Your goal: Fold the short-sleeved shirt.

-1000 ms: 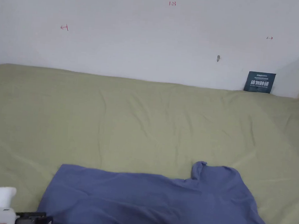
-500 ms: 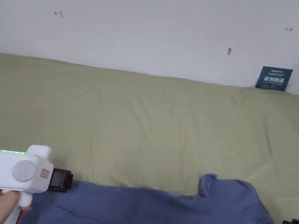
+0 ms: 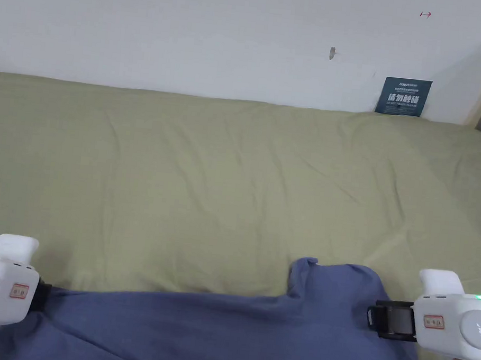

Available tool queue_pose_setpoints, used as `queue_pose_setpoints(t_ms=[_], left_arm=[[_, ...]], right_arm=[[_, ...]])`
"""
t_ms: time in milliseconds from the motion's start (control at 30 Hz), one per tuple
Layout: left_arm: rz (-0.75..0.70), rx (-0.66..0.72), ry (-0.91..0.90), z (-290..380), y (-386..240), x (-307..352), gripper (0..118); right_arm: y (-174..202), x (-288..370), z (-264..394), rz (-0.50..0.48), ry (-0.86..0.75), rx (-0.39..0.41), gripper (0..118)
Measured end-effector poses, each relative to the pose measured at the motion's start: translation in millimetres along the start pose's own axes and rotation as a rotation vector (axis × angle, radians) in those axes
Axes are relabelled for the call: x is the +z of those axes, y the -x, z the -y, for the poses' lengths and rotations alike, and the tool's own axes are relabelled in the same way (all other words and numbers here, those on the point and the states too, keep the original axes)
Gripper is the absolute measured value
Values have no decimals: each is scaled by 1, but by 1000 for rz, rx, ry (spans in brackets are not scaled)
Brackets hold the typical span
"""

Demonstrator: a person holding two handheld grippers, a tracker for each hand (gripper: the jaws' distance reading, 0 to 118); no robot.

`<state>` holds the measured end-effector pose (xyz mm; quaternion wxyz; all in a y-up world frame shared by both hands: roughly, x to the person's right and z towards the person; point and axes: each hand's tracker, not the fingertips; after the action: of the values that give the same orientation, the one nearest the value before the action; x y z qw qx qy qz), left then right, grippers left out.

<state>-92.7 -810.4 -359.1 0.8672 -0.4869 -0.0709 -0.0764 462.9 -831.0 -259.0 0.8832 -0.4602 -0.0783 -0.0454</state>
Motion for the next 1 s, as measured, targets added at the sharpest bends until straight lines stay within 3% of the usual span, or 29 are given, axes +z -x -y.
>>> queue_pose_setpoints(t_ms=[67,100,167,267,300,333,367,600,867,1000], left_arm=[[-3,0,0,1,0,-4,5],[1,15,1,1,1,-5,5],[12,42,-2,2,3,-5,5],[27,66,-11,5,5,3,5],[32,71,-18,6,6,8,5],[36,71,-26,8,7,15,5],[37,70,-35,9,7,21,5],[69,74,-152,38,19,106,5],[114,69,-227,135,29,185,5],[121,57,-218,193,27,197,5]], right_arm=[[1,-36,3,53,51,34,106],[9,-14,-10,64,57,38,103],[9,-26,-10,69,91,48,86],[8,6,-12,26,54,20,68],[8,15,-13,-26,20,34,13],[8,25,-12,-42,-11,3,2],[12,37,-10,-9,-21,1,2],[1,134,9,-60,-146,26,2],[-18,215,94,-125,-203,23,2],[-8,232,154,-130,-174,11,2]])
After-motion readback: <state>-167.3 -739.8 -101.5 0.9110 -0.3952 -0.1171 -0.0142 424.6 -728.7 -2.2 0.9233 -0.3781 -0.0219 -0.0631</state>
